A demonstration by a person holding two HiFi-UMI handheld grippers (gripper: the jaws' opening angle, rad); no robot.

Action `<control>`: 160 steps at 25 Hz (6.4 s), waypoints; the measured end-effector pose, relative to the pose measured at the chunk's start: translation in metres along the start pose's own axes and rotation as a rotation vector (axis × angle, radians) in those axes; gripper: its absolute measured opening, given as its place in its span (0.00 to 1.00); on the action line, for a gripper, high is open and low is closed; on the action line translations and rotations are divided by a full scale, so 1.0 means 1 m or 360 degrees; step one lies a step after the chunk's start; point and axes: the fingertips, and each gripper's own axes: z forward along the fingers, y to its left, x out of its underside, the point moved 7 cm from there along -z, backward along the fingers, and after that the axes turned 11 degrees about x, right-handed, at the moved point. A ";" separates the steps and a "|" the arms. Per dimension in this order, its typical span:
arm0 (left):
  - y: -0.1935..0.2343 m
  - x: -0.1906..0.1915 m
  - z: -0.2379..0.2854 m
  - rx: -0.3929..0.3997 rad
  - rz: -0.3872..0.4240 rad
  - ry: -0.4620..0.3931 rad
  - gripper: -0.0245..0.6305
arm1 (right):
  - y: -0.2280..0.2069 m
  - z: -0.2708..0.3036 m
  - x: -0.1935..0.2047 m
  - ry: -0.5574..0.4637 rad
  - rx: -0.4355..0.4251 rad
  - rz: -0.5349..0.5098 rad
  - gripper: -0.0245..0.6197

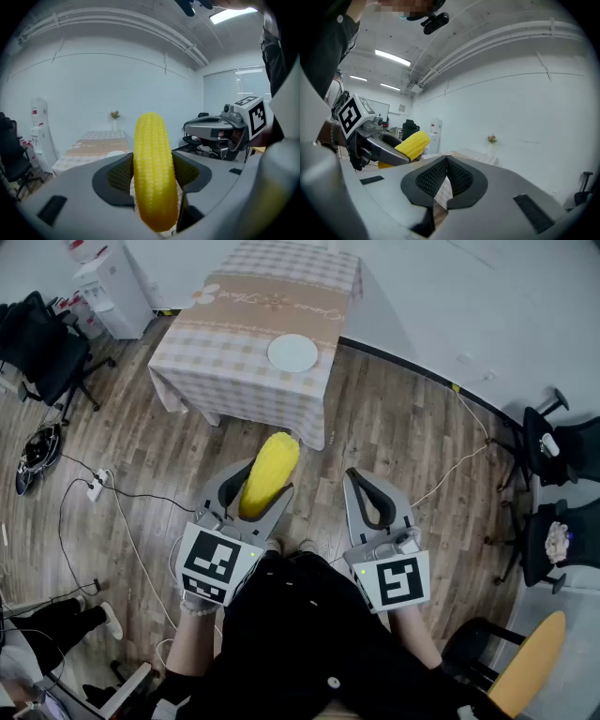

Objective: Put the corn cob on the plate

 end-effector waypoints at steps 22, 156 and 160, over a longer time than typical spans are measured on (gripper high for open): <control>0.016 0.004 -0.028 0.0098 0.0068 -0.0013 0.43 | 0.033 0.002 -0.010 0.0003 0.0124 0.0056 0.10; 0.290 -0.084 0.230 0.0097 0.0053 0.0077 0.43 | -0.151 0.327 0.001 0.0068 0.0168 0.0118 0.10; 0.296 -0.081 0.238 0.0121 0.0059 0.0104 0.43 | -0.151 0.325 0.004 0.0095 0.0198 0.0125 0.10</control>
